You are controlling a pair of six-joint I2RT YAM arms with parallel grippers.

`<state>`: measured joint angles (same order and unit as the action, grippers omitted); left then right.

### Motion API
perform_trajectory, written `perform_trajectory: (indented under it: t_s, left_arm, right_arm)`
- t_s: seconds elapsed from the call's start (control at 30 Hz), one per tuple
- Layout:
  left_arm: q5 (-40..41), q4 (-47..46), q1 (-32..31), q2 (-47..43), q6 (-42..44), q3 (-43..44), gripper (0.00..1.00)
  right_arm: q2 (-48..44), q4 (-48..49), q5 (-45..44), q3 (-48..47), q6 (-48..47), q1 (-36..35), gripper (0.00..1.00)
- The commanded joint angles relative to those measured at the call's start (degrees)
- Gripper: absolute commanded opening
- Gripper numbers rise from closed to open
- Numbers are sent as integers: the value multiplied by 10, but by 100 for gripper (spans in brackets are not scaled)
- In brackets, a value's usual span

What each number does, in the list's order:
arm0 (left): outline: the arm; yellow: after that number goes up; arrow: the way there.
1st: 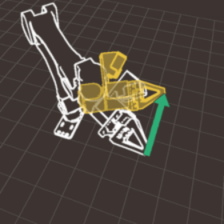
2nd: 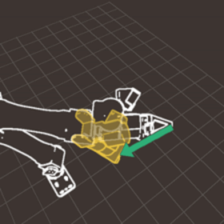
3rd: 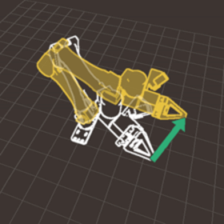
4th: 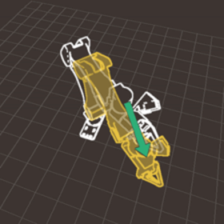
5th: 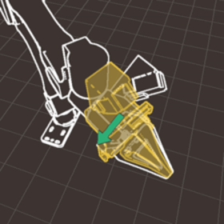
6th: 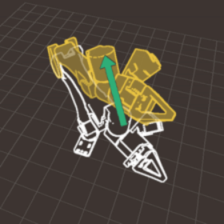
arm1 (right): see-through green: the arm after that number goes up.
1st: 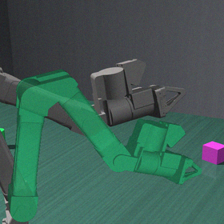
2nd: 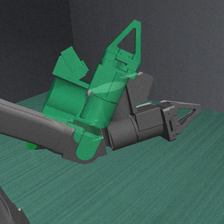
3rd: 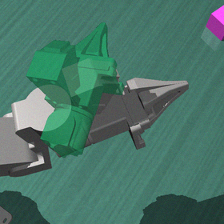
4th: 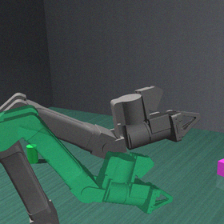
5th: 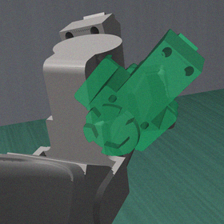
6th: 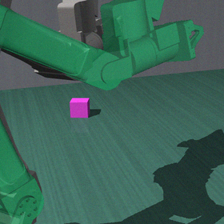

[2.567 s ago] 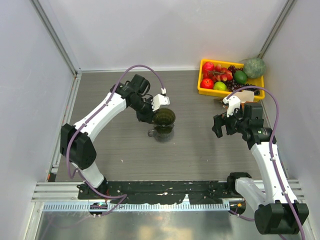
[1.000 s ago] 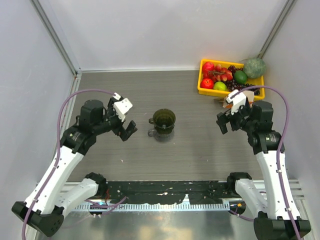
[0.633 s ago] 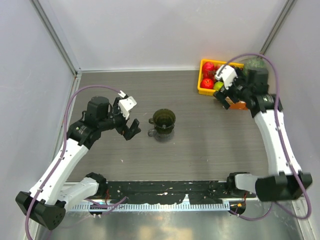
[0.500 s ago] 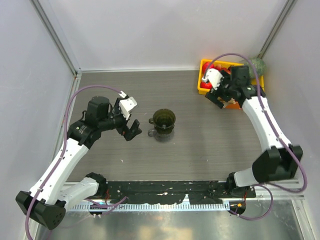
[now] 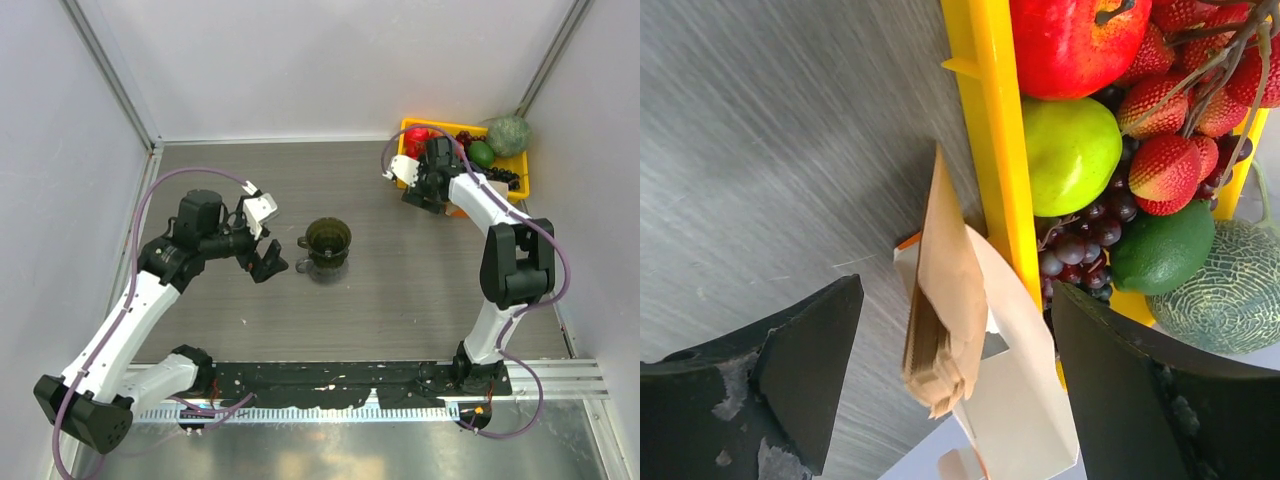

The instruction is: Place the coffee filter in the dripper

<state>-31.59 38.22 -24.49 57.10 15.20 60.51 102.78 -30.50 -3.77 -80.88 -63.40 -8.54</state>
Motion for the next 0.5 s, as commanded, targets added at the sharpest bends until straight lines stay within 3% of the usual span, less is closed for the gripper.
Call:
perform_trajectory:
  t_s: [0.0, 0.17, 0.33, 0.47]
  left_arm:
    - [-16, 0, 1, 7, -4, 28, 99]
    - [-16, 0, 1, 15, -2, 31, 99]
    - [-16, -6, 1, 22, -2, 30, 99]
    - [-21, -7, 1, 26, -3, 35, 99]
  right_arm:
    - [19, 50, -34, -34, -25, -3, 79]
    - [48, 50, -46, -43, -32, -3, 68]
    - [56, 42, -43, -48, -32, -3, 49]
    - [58, 40, -45, -44, -37, -3, 44]
